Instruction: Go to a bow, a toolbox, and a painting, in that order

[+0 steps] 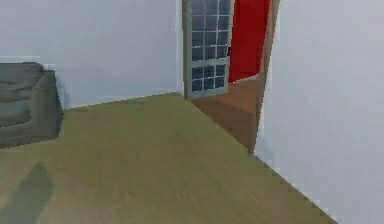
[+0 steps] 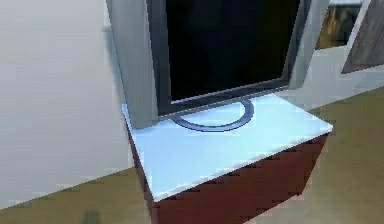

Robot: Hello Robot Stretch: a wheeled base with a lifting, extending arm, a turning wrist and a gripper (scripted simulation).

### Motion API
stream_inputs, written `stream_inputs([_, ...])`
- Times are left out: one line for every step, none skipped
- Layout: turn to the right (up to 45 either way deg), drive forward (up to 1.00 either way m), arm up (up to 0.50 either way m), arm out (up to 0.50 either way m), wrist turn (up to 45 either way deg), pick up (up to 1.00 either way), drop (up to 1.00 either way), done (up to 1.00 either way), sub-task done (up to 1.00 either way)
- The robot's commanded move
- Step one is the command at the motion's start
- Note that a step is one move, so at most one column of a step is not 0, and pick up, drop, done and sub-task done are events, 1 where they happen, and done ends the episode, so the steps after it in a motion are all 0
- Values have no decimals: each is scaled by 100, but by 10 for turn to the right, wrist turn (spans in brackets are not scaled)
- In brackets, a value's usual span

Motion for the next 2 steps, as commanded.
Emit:
stream_inputs([0,100,0,0,0,0,0,0,0])
stream_inputs([0,85,0,0,0,0,0,0,0])
